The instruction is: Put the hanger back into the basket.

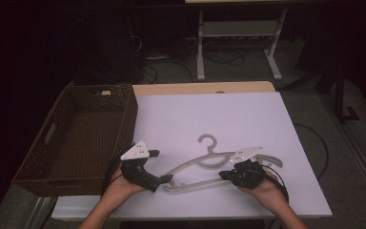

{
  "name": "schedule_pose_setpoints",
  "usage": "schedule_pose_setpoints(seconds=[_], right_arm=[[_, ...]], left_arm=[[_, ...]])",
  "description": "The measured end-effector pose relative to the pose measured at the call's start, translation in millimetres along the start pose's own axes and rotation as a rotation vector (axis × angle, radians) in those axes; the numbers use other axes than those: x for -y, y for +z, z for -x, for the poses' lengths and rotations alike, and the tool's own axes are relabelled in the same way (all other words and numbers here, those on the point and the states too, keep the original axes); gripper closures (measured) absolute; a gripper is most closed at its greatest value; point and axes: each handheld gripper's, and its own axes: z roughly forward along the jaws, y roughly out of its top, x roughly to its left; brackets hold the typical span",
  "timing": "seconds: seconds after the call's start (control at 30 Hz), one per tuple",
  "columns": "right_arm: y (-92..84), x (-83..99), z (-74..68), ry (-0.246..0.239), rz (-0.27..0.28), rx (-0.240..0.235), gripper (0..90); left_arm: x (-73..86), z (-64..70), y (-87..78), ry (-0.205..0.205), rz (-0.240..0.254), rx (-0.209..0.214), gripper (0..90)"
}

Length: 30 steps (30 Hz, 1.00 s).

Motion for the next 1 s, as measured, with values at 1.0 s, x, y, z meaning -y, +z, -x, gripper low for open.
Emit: schedule_pose_setpoints(seconds=[1.0], right_arm=[[17.1, 8.4, 2.9, -0.016, -0.066, 0.014, 89.6]], left_arm=[[-14.5, -14.0, 37.0, 0.011, -0.054, 0.000, 1.2]])
